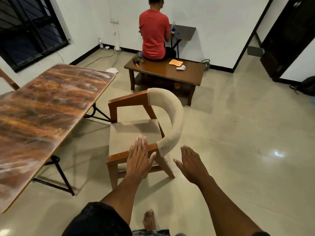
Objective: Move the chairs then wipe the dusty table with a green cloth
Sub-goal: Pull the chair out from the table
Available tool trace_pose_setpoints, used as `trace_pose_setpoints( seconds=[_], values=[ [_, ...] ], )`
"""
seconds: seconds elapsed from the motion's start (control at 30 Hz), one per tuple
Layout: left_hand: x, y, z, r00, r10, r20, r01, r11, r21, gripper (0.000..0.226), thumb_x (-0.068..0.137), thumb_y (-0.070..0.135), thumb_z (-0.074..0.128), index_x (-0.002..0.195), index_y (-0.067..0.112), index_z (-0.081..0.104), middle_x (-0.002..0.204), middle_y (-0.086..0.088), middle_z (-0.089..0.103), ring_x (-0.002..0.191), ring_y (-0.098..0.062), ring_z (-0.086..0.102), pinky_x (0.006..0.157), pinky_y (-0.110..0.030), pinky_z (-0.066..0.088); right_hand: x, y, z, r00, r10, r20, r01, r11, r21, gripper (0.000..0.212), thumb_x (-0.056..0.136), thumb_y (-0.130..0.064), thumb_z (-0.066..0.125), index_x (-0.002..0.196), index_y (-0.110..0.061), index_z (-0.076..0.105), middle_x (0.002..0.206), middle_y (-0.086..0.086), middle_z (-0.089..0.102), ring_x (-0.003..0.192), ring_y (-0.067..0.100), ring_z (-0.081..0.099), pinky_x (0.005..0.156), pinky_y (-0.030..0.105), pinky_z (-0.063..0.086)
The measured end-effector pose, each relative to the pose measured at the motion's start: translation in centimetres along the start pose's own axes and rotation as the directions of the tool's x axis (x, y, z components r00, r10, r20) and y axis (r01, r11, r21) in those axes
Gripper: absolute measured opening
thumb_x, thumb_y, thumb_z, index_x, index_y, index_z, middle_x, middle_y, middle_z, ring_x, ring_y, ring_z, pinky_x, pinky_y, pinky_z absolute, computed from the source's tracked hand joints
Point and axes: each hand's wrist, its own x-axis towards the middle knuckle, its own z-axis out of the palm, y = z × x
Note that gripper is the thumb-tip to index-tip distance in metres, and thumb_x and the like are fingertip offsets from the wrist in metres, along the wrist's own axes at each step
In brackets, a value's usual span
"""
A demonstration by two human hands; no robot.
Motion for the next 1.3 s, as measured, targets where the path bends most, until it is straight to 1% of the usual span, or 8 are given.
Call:
trace_pose_setpoints(
  seconds=[0.33, 0.47, 0.63, 0.87, 1.0, 1.1, 1.17, 1.3],
  values=[
    [5.1, 0.7, 0.5, 0.999, 0.022, -0.027, -0.024, 0.997, -0.067, 0.106, 0.080, 0.085, -0.030, 0.165, 0.022, -0.012, 0.173, -0.004, -0.020, 0.164, -0.028, -0.009, 0.130, -0.047, -0.010, 3.7, 2.3, -2.8, 0.997, 0.018, 0.074, -0.017, 1.000, -0.019, 0.073, 0.114, -0.053, 0.024, 0.168, -0.006, 0.012, 0.177, 0.014, 0.008, 0.164, 0.025, 0.007, 0.131, 0.038, 0.007],
    [6.9, 1.0, 1.1, 1.000, 0.002, -0.002, -0.002, 0.999, -0.039, 0.096, 0.098, 0.078, -0.011, 0.169, 0.016, 0.006, 0.175, -0.007, -0.004, 0.163, -0.033, 0.009, 0.129, -0.051, 0.003, 6.0, 3.3, -3.9, 0.997, -0.018, 0.080, 0.021, 0.999, -0.040, 0.073, 0.113, -0.054, 0.024, 0.167, -0.006, 0.013, 0.176, 0.014, 0.011, 0.164, 0.026, 0.009, 0.131, 0.038, 0.009],
    [10.6, 1.3, 0.9, 0.990, -0.132, -0.048, 0.129, 0.989, -0.069, 0.115, 0.073, 0.080, -0.040, 0.168, 0.019, -0.016, 0.173, -0.007, -0.026, 0.164, -0.025, -0.017, 0.132, -0.045, -0.009, 12.8, 5.6, -5.5, 0.990, -0.120, 0.078, 0.124, 0.991, -0.052, 0.075, 0.112, -0.057, 0.025, 0.166, -0.005, 0.018, 0.175, 0.015, 0.019, 0.163, 0.027, 0.015, 0.131, 0.038, 0.015],
    [11.5, 2.0, 2.4, 0.993, -0.102, -0.061, 0.102, 0.995, -0.003, 0.106, 0.084, 0.078, -0.032, 0.166, 0.015, -0.010, 0.174, -0.011, -0.015, 0.164, -0.031, -0.004, 0.128, -0.046, -0.005, 16.1, 7.4, -6.9, 0.978, -0.161, 0.134, 0.169, 0.985, -0.047, 0.074, 0.113, -0.055, 0.025, 0.168, -0.006, 0.014, 0.176, 0.014, 0.015, 0.164, 0.026, 0.013, 0.132, 0.038, 0.012],
    [13.0, 4.4, 3.4, 0.985, -0.171, -0.012, 0.171, 0.984, -0.049, 0.109, 0.071, 0.077, -0.043, 0.159, 0.014, -0.028, 0.167, -0.009, -0.033, 0.160, -0.025, -0.024, 0.125, -0.038, -0.021, 21.2, 8.5, -8.0, 0.947, -0.271, 0.173, 0.285, 0.956, -0.064, 0.073, 0.114, -0.052, 0.026, 0.167, -0.005, 0.014, 0.176, 0.014, 0.016, 0.163, 0.027, 0.014, 0.131, 0.038, 0.012],
    [13.5, 5.0, 4.5, 0.970, -0.242, -0.032, 0.242, 0.970, -0.024, 0.092, 0.096, 0.074, -0.015, 0.165, 0.013, -0.013, 0.173, -0.011, -0.019, 0.163, -0.029, -0.010, 0.121, -0.033, -0.031, 22.8, 9.1, -7.7, 0.919, -0.338, 0.202, 0.364, 0.924, -0.112, 0.074, 0.113, -0.054, 0.024, 0.168, -0.005, 0.014, 0.176, 0.014, 0.016, 0.163, 0.027, 0.014, 0.131, 0.037, 0.012],
    [13.6, 5.2, 4.5, 0.962, -0.271, -0.037, 0.272, 0.962, 0.008, 0.084, 0.105, 0.069, 0.001, 0.166, 0.012, -0.003, 0.175, -0.012, -0.006, 0.163, -0.030, 0.002, 0.124, -0.034, -0.026, 24.0, 9.2, -7.7, 0.902, -0.367, 0.226, 0.398, 0.910, -0.114, 0.075, 0.112, -0.054, 0.025, 0.167, -0.004, 0.015, 0.175, 0.015, 0.018, 0.163, 0.028, 0.016, 0.131, 0.039, 0.015],
    [14.9, 4.8, 4.6, 0.958, -0.285, -0.026, 0.285, 0.959, -0.009, 0.096, 0.084, 0.073, -0.029, 0.159, 0.014, -0.025, 0.167, -0.007, -0.031, 0.159, -0.026, -0.021, 0.124, -0.041, -0.019, 26.3, 8.8, -7.4, 0.896, -0.378, 0.233, 0.406, 0.910, -0.083, 0.098, 0.096, -0.070, 0.003, 0.165, -0.004, 0.021, 0.173, 0.015, 0.024, 0.161, 0.029, 0.022, 0.130, 0.041, 0.022]
  ],
)
